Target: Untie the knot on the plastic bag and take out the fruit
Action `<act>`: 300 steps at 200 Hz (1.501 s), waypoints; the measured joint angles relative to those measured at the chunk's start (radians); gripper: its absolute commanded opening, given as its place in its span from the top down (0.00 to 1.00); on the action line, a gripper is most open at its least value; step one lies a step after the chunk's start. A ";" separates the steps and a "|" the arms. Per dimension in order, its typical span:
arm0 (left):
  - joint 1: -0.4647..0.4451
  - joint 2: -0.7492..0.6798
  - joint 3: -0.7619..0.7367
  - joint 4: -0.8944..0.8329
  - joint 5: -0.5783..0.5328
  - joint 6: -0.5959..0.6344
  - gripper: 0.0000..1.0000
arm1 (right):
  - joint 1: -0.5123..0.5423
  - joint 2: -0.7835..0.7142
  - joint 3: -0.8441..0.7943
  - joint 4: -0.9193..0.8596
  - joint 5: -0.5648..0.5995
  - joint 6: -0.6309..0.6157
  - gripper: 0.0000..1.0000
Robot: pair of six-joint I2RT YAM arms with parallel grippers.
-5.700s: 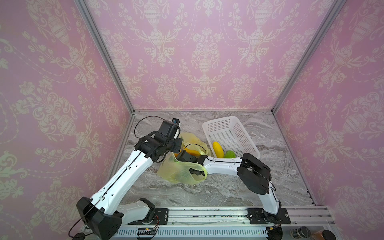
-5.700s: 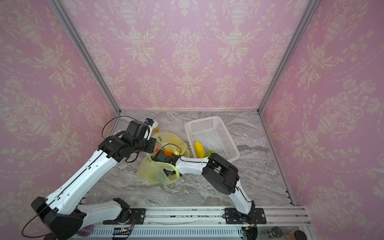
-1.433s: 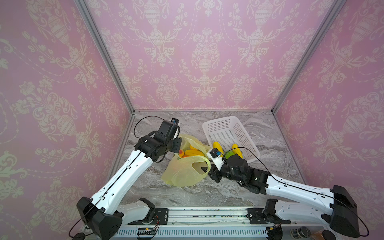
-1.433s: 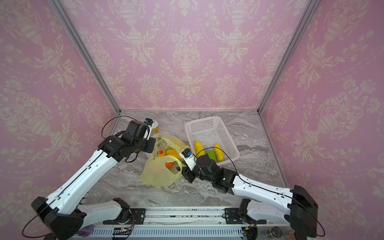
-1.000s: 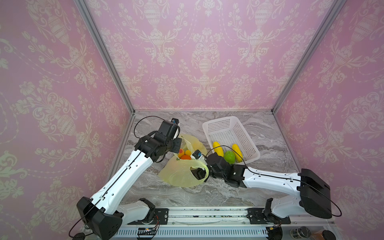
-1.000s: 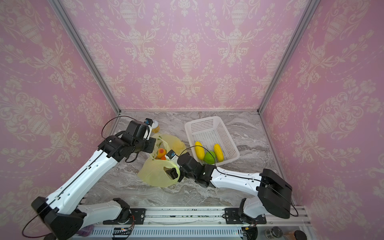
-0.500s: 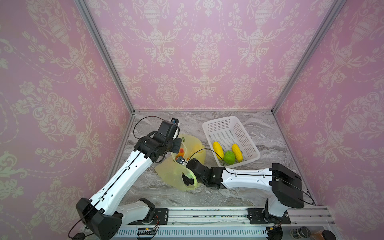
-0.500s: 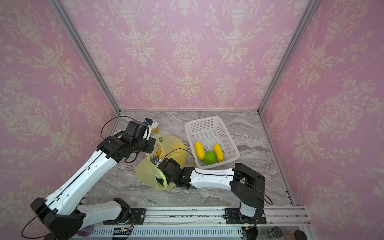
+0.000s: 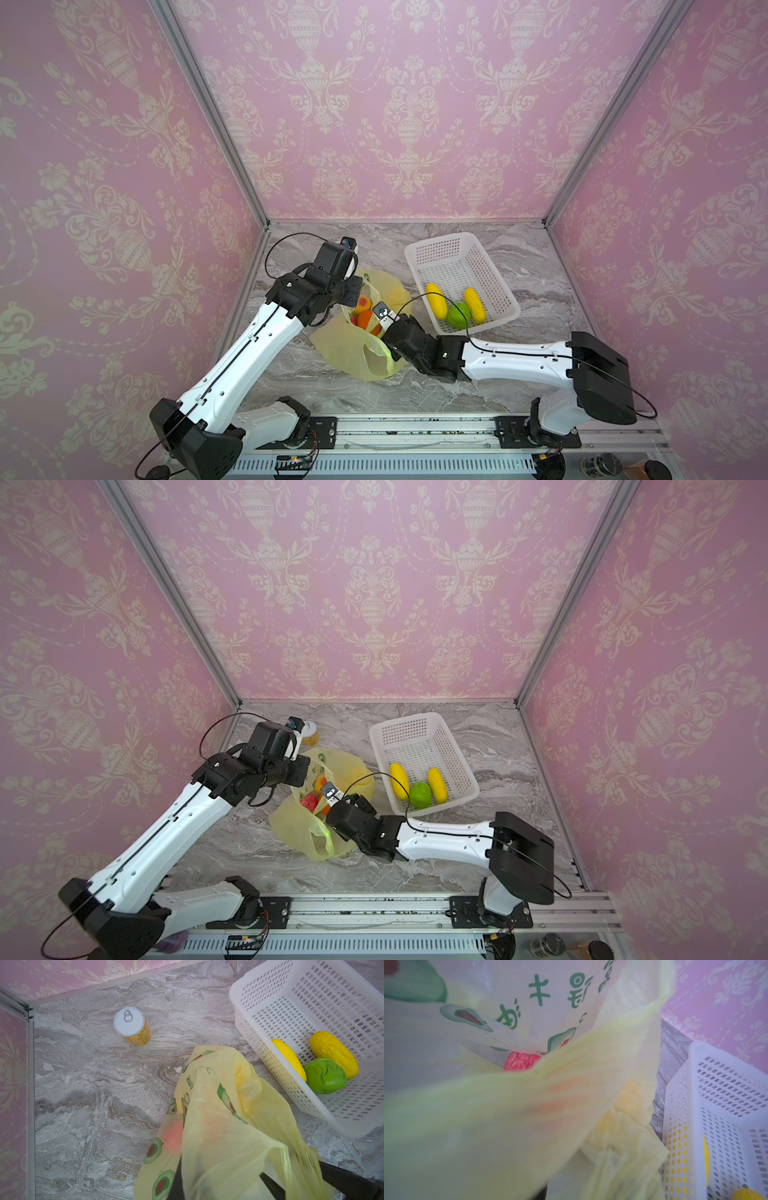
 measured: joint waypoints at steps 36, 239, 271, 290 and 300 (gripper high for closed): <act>0.000 0.000 0.000 0.000 0.000 0.000 1.00 | -0.027 -0.168 -0.101 0.063 0.029 0.020 0.48; 0.000 -0.006 -0.002 0.000 0.000 0.000 1.00 | -0.164 -0.721 -0.401 0.020 -0.216 0.051 0.16; 0.000 -0.006 -0.002 0.000 0.000 0.000 1.00 | -0.147 -0.845 -0.406 0.008 -0.354 0.004 0.46; 0.000 -0.006 -0.002 0.000 0.000 0.000 1.00 | -0.132 -0.844 -0.403 0.016 -0.465 -0.008 0.60; 0.000 -0.006 -0.002 0.000 0.000 0.000 1.00 | -0.121 -0.821 -0.403 0.023 -0.510 -0.013 0.64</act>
